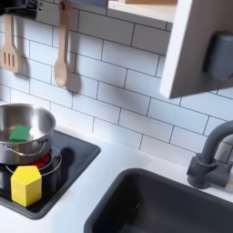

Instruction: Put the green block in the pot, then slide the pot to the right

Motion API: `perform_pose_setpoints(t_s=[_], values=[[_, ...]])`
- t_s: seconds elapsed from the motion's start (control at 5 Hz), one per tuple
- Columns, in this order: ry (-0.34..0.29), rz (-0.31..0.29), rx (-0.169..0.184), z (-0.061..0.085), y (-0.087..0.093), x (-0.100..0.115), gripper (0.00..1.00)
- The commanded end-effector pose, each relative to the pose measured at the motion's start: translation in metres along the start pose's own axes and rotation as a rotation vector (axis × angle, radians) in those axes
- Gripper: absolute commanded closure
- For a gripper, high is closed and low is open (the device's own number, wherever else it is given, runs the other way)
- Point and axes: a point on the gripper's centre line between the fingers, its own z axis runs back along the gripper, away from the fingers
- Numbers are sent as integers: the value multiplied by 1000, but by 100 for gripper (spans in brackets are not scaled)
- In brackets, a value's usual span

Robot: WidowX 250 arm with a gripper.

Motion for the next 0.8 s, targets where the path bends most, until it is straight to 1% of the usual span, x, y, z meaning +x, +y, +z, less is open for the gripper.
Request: perform_pose_setpoints(t_s=[0.0,0.2,0.4,0.6], values=[[-47,0,16,-1,3,13,100],[-50,29,20,-1,3,15,100],[-49,60,32,-5,5,12,100],[-47,73,26,-4,3,12,100]])
